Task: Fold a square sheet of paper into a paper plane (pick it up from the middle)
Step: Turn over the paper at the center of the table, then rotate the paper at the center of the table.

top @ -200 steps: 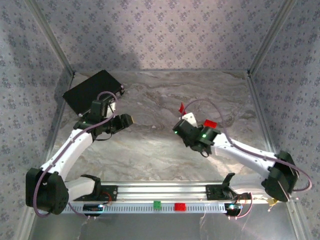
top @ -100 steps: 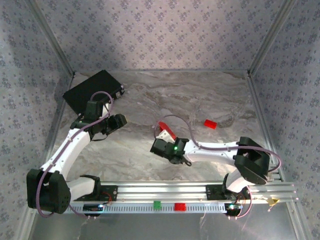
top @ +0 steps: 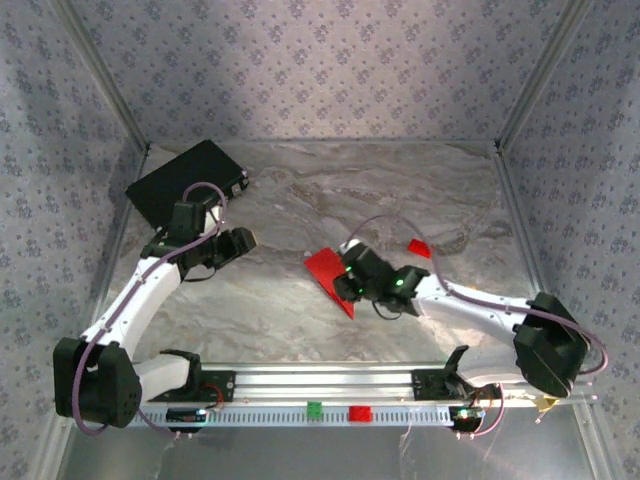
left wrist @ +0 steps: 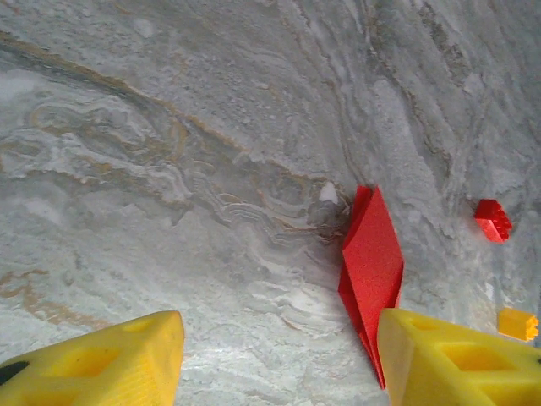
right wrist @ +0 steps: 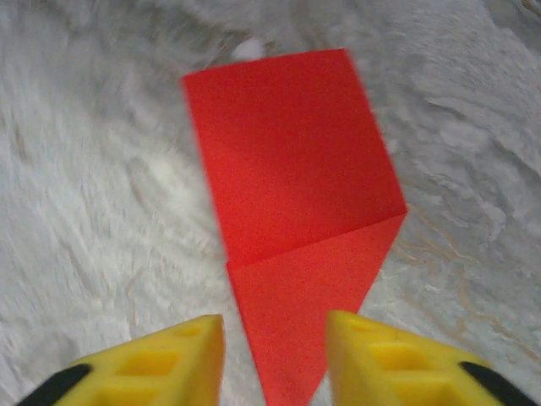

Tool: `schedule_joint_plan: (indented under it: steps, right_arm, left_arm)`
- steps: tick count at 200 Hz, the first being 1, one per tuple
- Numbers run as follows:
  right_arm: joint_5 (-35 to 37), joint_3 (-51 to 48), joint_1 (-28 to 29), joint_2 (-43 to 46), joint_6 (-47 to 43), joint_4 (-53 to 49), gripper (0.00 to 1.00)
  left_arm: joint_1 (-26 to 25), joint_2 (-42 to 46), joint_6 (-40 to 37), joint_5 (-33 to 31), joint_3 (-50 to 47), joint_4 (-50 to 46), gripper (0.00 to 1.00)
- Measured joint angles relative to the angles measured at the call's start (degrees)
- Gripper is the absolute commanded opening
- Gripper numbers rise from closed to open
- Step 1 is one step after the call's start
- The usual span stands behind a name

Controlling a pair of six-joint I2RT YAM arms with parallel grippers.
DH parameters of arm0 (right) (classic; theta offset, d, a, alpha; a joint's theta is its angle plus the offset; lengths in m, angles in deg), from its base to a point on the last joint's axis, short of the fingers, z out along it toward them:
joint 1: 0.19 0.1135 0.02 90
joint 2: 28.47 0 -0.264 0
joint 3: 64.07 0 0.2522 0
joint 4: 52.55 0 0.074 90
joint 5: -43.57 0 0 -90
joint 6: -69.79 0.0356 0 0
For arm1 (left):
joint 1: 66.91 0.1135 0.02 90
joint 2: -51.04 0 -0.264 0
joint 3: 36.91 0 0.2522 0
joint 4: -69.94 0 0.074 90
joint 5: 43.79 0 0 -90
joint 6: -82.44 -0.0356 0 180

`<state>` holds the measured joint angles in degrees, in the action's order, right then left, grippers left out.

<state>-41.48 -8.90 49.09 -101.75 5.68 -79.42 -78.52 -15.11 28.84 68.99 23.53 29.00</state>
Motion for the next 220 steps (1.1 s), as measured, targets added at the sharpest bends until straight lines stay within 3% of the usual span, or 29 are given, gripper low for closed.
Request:
schedule_joint_plan:
  steps: [36,67,102,150,220]
  right_arm:
    - [-14.1,-6.25,-10.23,-2.97,6.12,10.51,0.16]
    - [-21.33,-6.23,-11.17,-9.81,8.46,15.67,0.15]
    - [-24.11,-6.23,-11.06,-14.84,11.69,19.3,0.15]
    - [-20.09,-7.04,-8.57,-16.57,20.83,21.66,0.13]
    - [-4.72,-11.43,1.11,-16.41,50.69,32.72,0.13]
  left_arm:
    - [0.0,-1.57,1.6,2.78,-2.29,2.19,0.55]
    - [-0.13,-2.12,2.23,3.74,-2.38,3.43,0.53]
    - [-0.81,-2.86,2.34,4.68,-2.38,3.87,0.51]
    - [-3.43,-4.48,3.41,5.97,-2.38,5.53,0.38]
    - [-6.32,-8.66,4.87,7.3,-2.38,8.24,0.19]
